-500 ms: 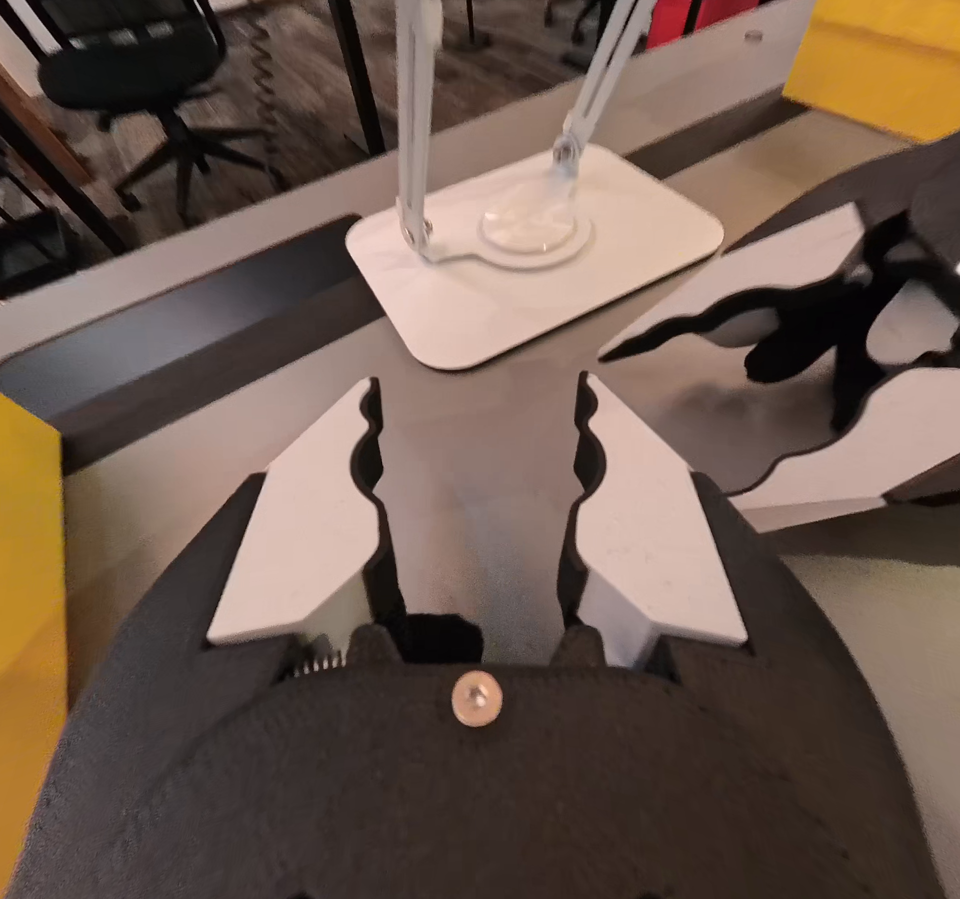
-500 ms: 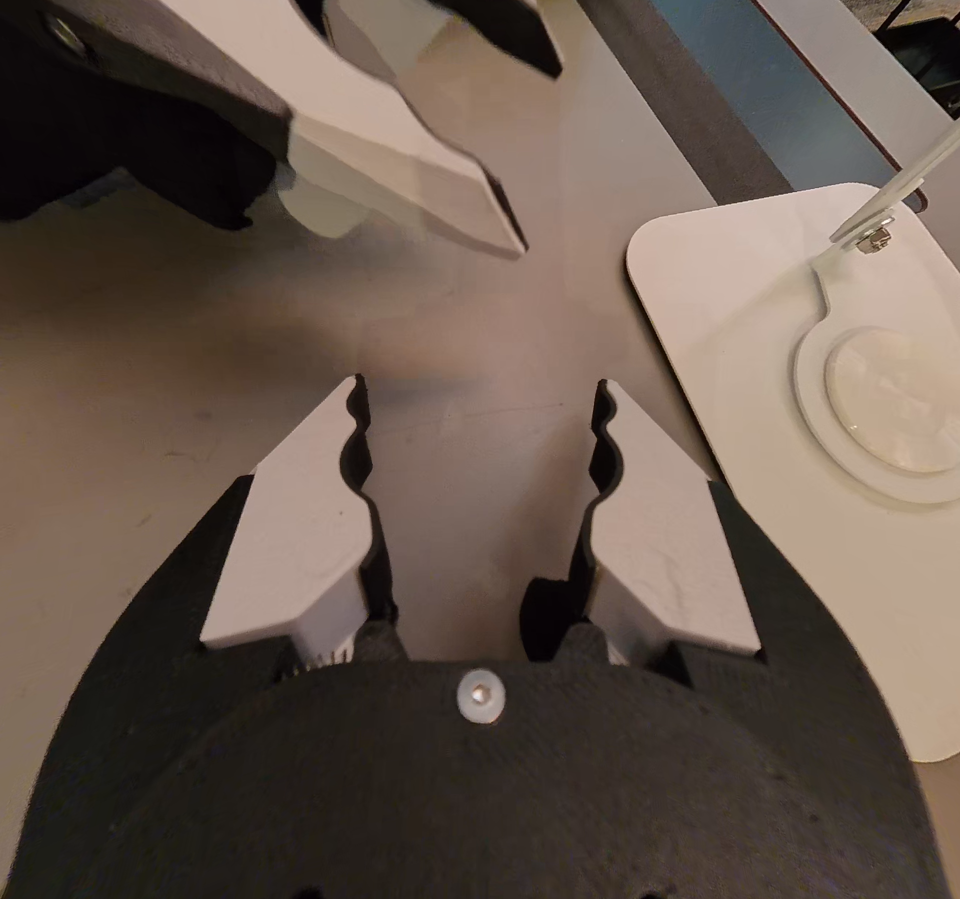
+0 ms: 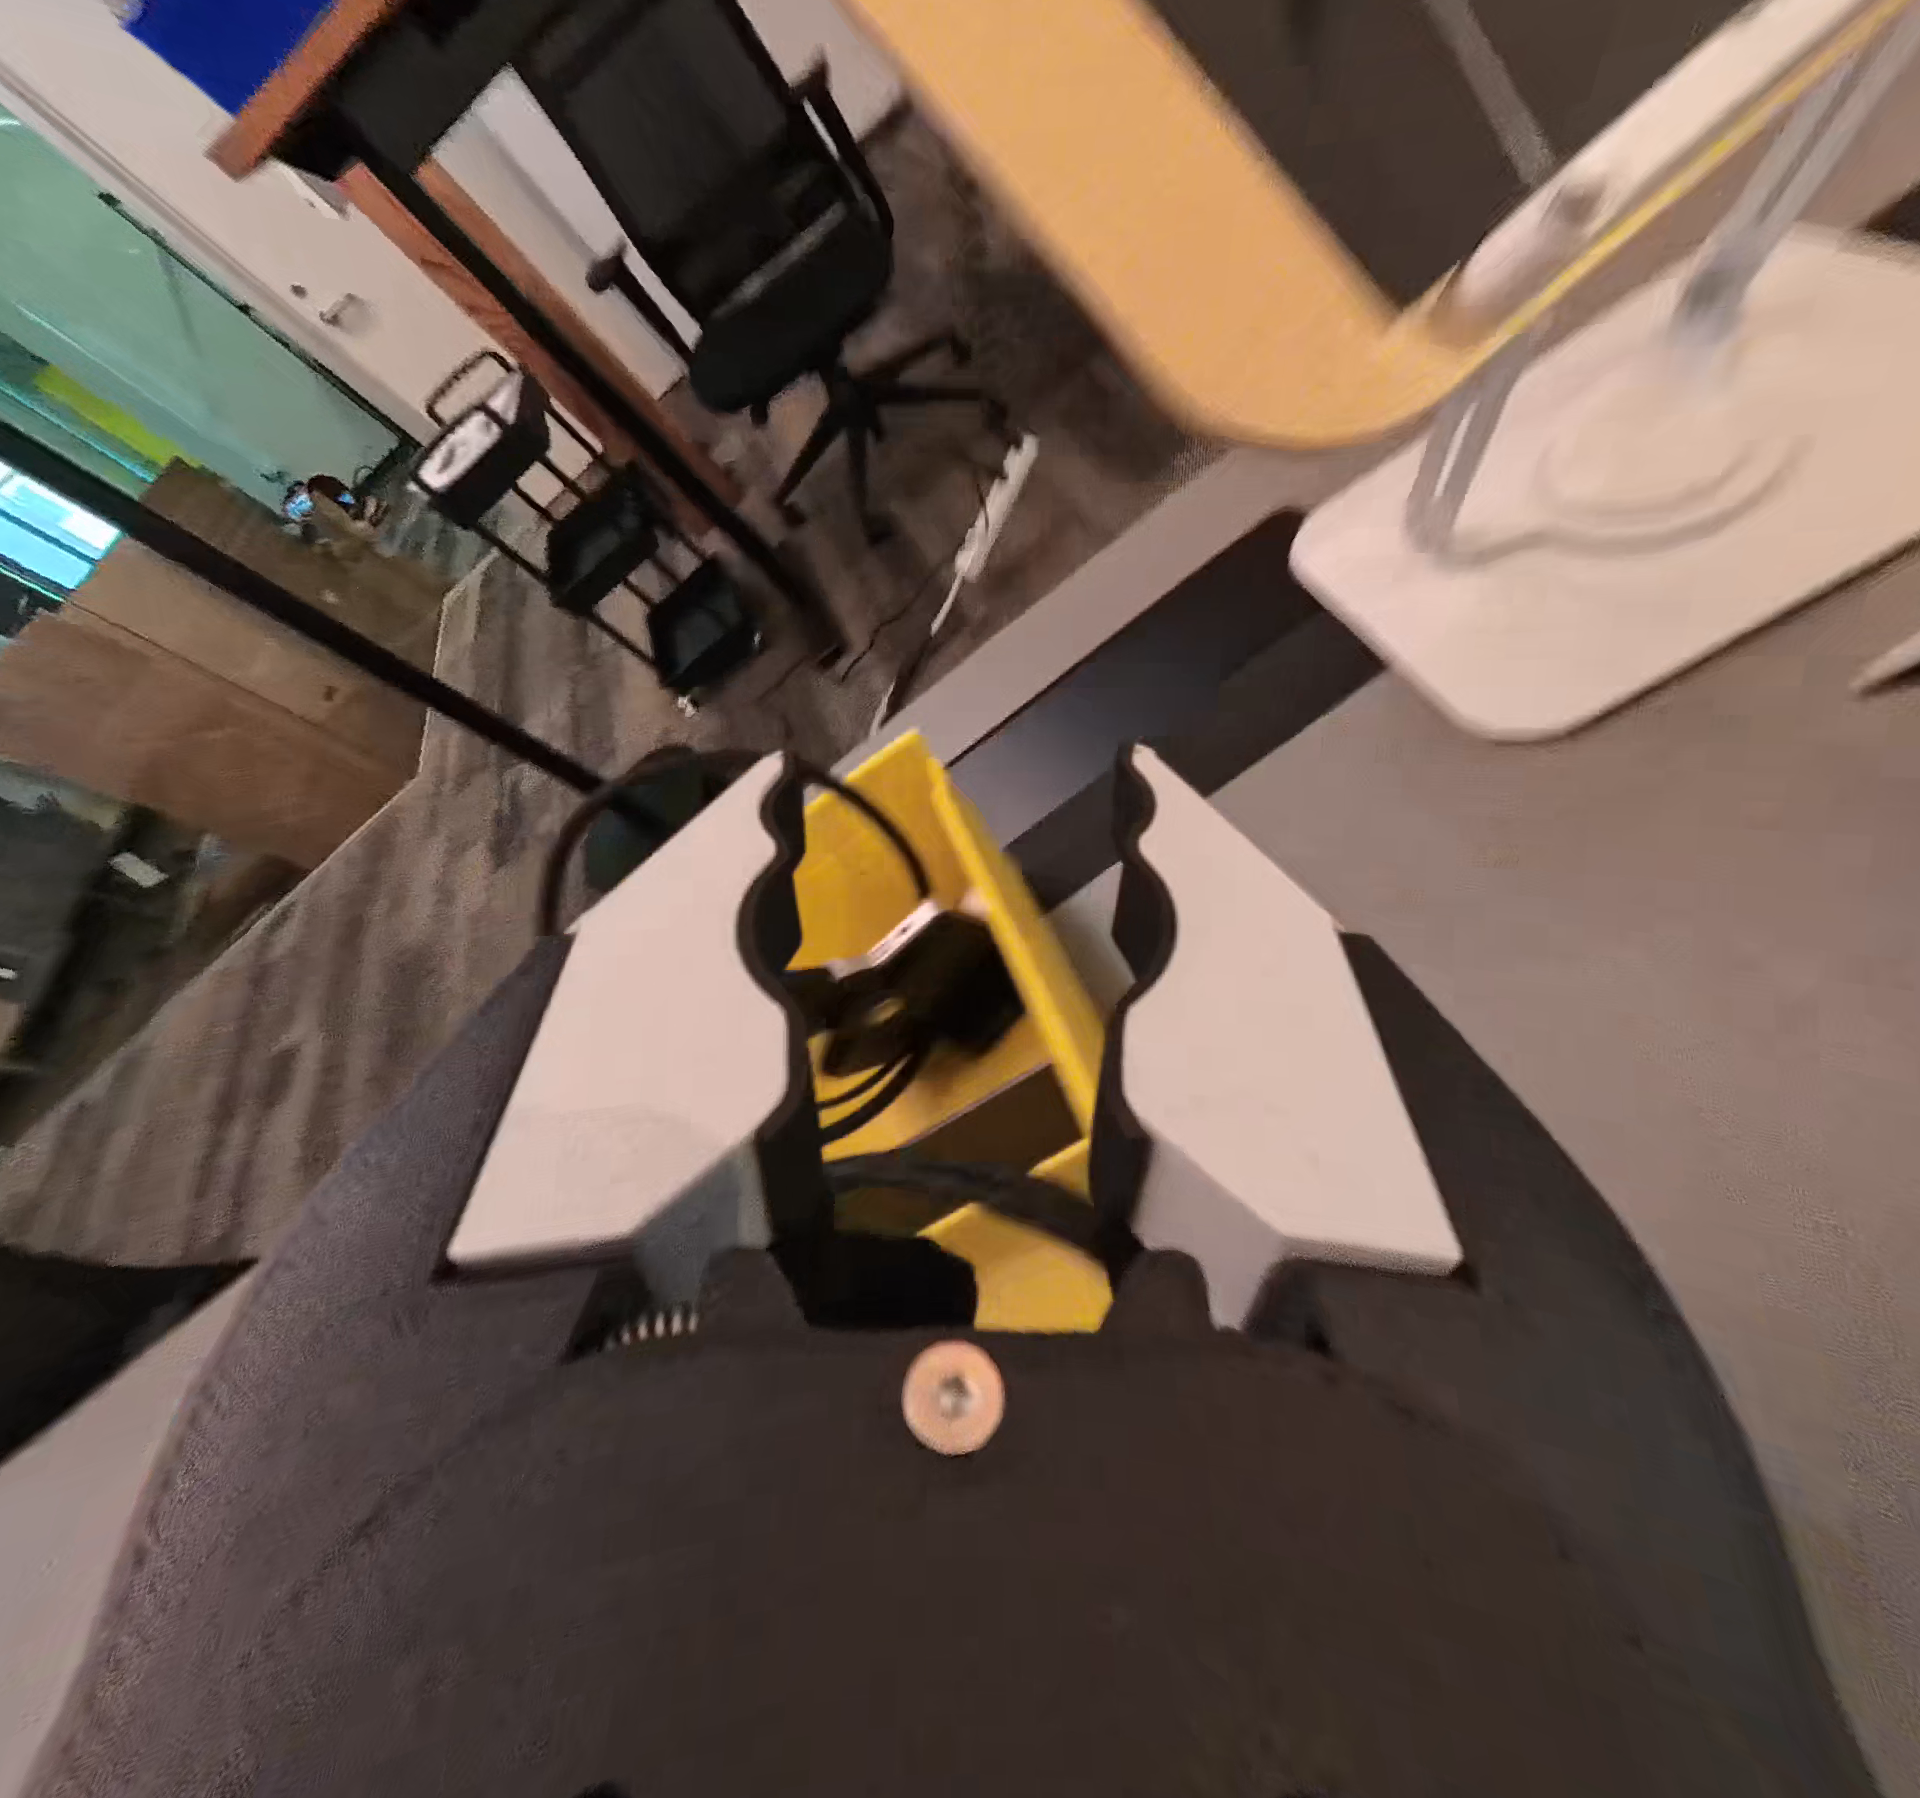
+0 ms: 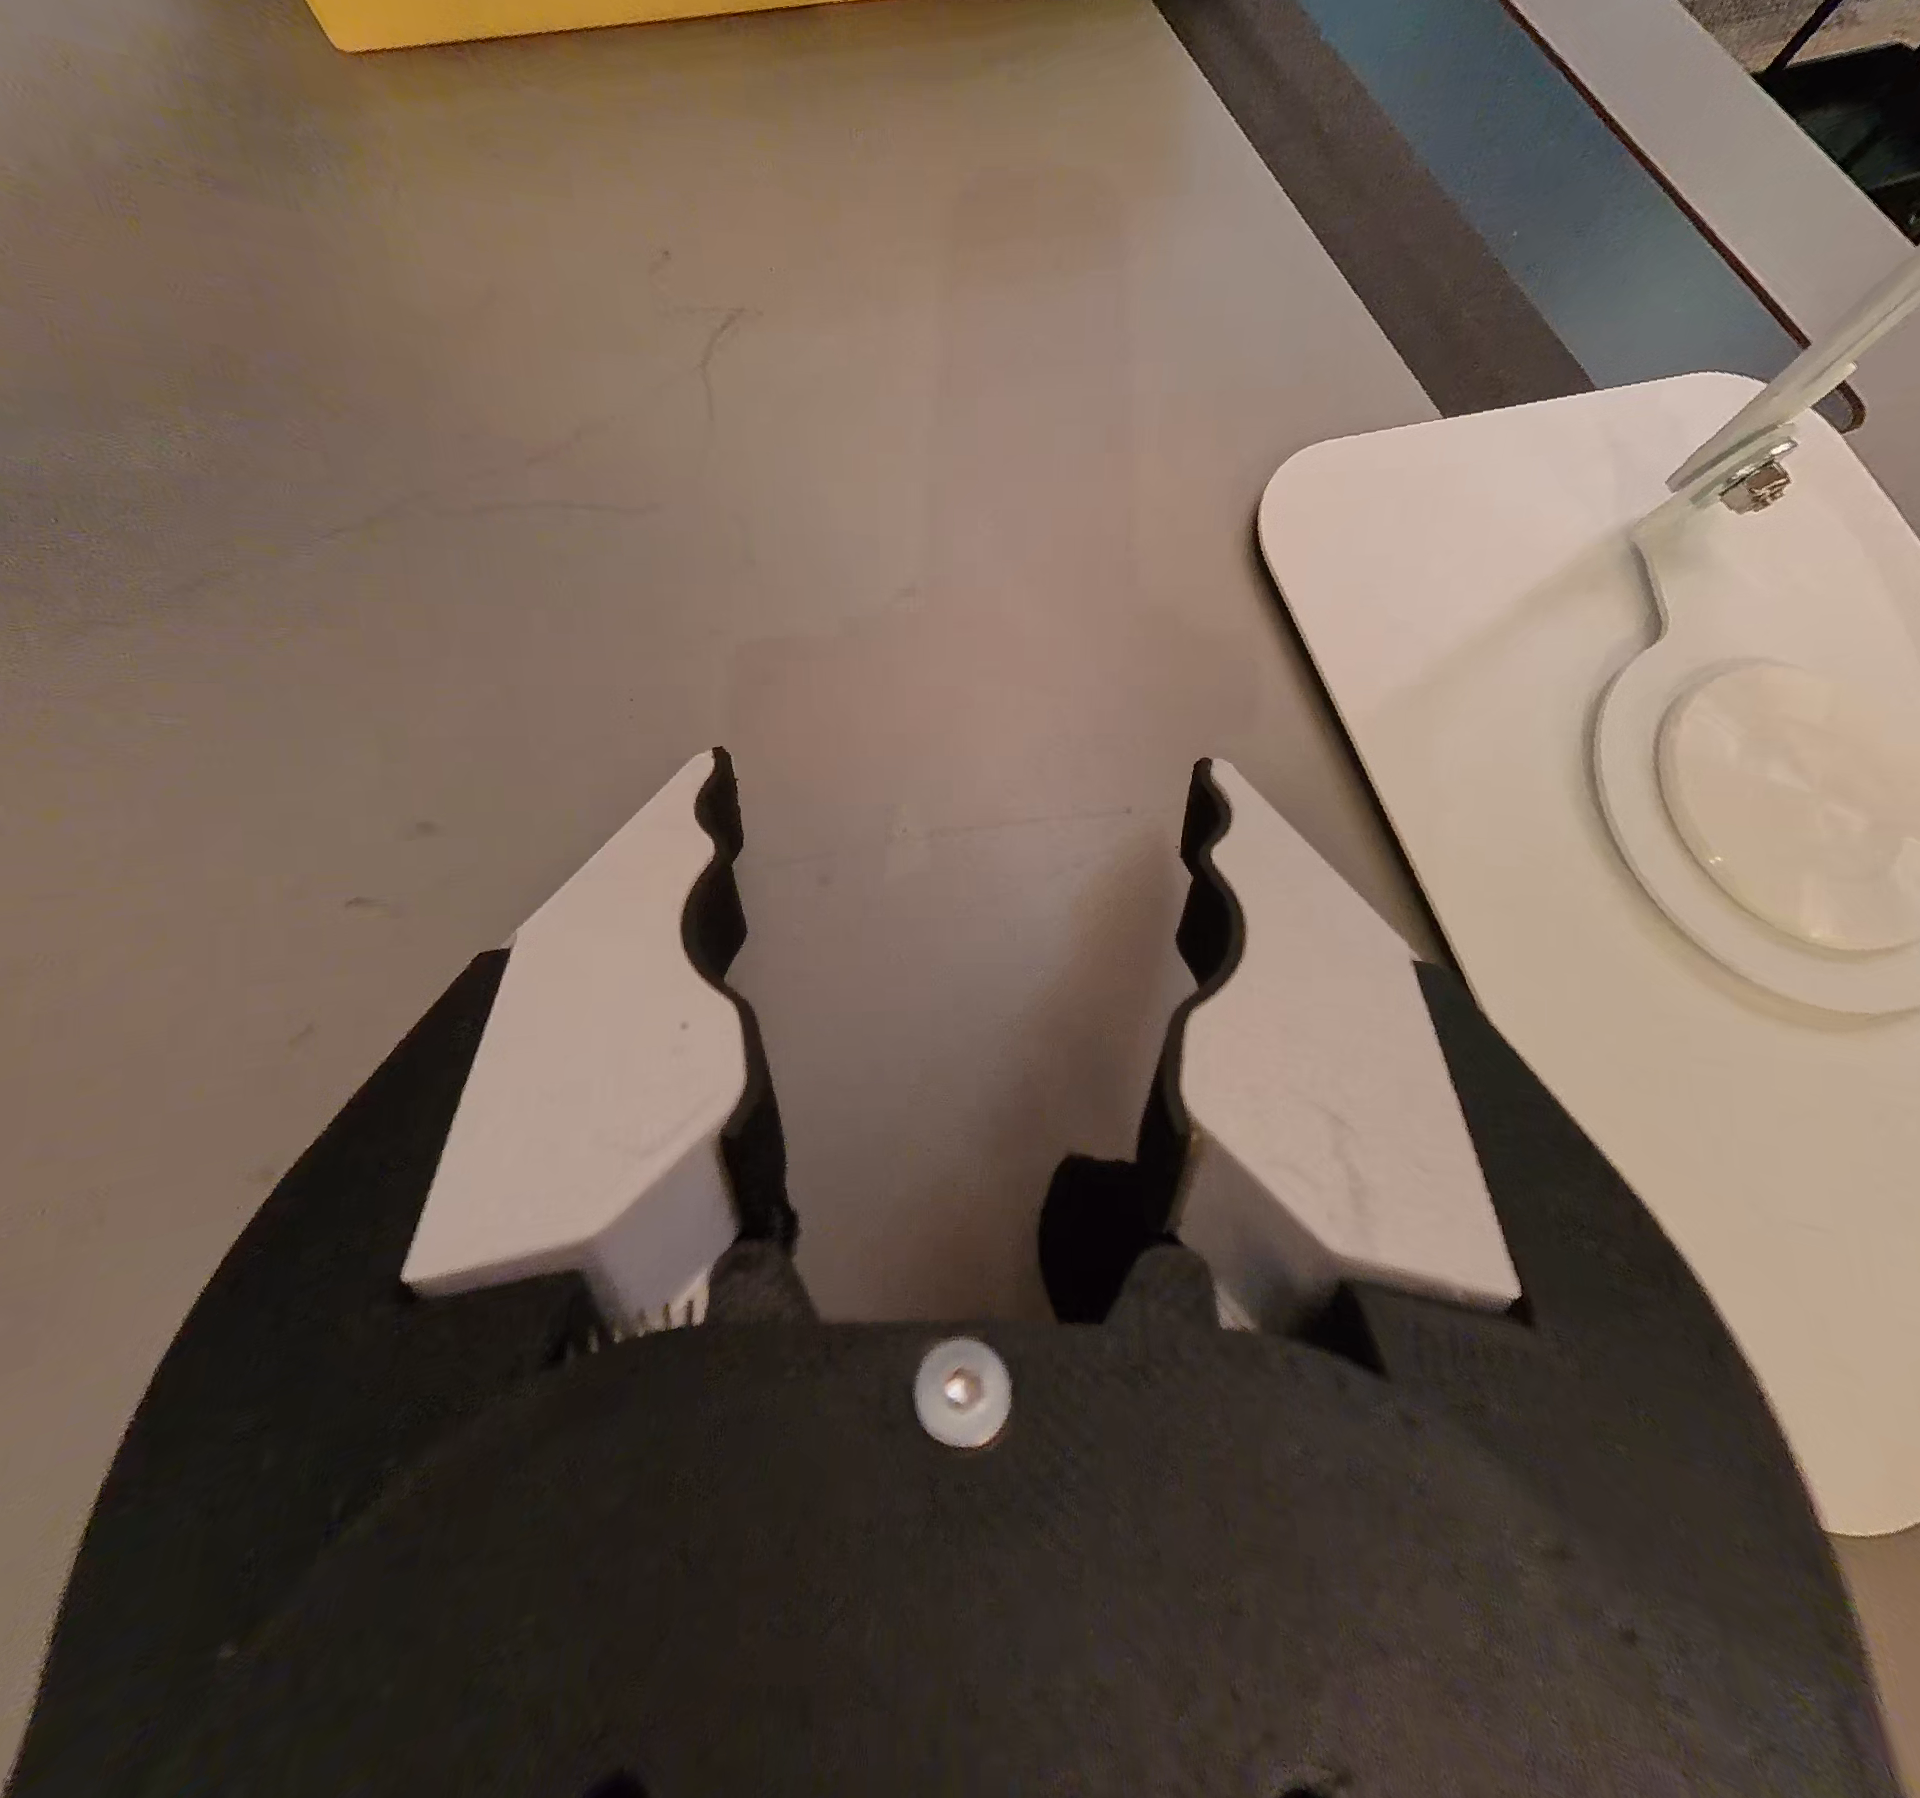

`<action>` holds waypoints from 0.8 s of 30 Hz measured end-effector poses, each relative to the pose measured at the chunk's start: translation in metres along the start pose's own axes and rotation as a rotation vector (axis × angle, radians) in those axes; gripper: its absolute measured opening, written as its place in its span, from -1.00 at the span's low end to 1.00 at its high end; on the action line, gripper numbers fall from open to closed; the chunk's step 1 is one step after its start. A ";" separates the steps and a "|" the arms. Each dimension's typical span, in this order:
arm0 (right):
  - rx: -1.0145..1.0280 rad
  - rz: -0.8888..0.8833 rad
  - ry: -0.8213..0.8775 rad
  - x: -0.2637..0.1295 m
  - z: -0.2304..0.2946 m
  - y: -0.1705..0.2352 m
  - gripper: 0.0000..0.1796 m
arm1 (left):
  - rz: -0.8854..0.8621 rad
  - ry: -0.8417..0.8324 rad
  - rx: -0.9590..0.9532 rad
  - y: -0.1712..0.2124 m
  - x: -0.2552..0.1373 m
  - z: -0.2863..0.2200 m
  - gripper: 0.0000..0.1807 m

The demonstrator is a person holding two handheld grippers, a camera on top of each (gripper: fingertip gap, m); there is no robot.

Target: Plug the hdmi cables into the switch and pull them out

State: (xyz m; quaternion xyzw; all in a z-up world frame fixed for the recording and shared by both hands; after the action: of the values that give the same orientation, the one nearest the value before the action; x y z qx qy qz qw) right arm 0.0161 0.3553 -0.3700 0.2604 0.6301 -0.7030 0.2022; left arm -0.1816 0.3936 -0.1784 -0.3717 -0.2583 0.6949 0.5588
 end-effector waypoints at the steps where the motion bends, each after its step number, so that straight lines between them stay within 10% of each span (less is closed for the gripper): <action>1: 0.000 0.000 -0.001 0.000 0.000 0.000 -0.06 | 0.038 0.022 0.058 0.007 0.006 0.011 -0.38; 18: -0.001 0.006 -0.004 0.001 0.000 0.001 -0.07 | 0.677 0.543 0.839 0.154 0.111 0.012 -0.43; 24: 0.000 0.003 -0.007 0.001 0.001 0.000 -0.07 | 0.815 0.600 0.946 0.179 0.119 0.008 -0.75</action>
State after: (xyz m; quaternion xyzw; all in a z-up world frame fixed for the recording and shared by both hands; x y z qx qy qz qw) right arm 0.0154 0.3548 -0.3710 0.2587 0.6289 -0.7038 0.2054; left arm -0.3042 0.4661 -0.3392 -0.3315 0.3987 0.7544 0.4025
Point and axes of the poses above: each gripper's, where its closed fingertips meet, x out along the fingers, y out of its underside, z = x × y across the jaws, the point moved 1 cm from there along -x, back along the fingers, and after that the axes turned 14 degrees about -y, right-handed, at the moved point
